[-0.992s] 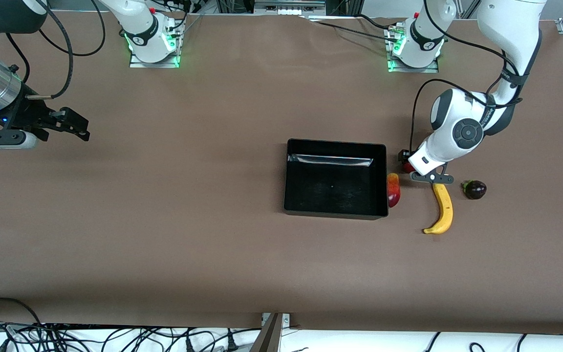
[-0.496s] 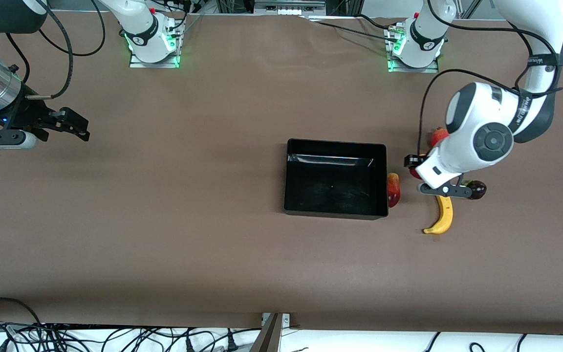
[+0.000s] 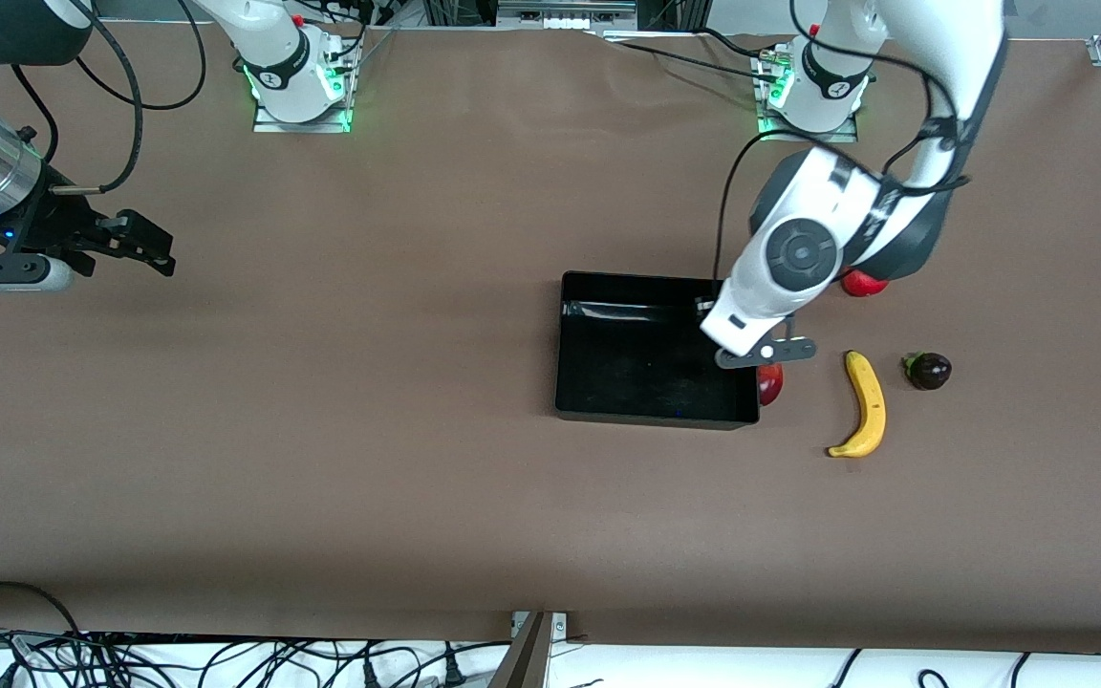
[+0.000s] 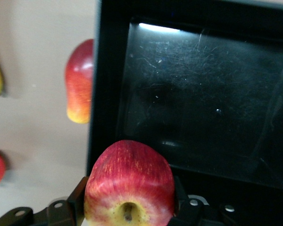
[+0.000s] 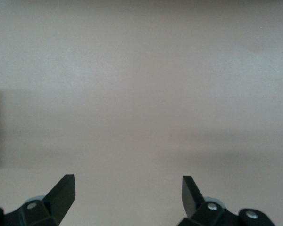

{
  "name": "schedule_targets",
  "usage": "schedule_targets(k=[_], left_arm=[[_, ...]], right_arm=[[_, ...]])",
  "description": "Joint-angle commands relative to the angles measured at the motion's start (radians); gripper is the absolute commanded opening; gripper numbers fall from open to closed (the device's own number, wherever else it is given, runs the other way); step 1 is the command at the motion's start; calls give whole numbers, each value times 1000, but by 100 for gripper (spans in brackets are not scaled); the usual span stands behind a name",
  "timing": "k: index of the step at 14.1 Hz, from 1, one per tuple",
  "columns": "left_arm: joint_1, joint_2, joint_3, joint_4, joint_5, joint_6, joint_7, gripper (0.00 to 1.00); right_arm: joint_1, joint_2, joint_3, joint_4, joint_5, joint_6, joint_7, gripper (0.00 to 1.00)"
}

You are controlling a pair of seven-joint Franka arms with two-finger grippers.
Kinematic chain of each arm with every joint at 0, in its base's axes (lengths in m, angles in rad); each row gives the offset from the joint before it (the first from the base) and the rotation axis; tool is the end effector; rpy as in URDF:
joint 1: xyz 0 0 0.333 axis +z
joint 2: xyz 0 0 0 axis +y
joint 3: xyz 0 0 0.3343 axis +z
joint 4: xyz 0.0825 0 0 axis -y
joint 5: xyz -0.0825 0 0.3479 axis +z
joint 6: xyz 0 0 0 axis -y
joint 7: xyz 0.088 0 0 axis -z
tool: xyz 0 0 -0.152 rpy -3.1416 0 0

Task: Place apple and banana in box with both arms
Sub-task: 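Carry the apple over the black box and open the left gripper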

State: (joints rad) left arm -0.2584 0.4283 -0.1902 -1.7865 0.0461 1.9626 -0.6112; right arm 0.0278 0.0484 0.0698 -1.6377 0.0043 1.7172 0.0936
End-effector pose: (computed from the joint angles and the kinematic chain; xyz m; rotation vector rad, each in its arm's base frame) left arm 0.5360 -0.2449 0.2946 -3.0246 -0.2225 0.3516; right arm 0.5437 0.0530 0.5557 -3.1307 -0.0052 -0.0475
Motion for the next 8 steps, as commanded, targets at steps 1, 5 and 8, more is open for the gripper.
schedule_targets(k=[1, 5, 8], left_arm=[[-16, 96, 6, 39, 17, 8, -9, 21], [-35, 142, 6, 35, 23, 51, -9, 23], [-42, 159, 6, 35, 21, 59, -10, 45]], right_arm=[[-11, 10, 10, 21, -9, -4, 12, 100], [-11, 10, 10, 21, -9, -4, 12, 100], [-11, 10, 10, 21, -9, -4, 11, 100]])
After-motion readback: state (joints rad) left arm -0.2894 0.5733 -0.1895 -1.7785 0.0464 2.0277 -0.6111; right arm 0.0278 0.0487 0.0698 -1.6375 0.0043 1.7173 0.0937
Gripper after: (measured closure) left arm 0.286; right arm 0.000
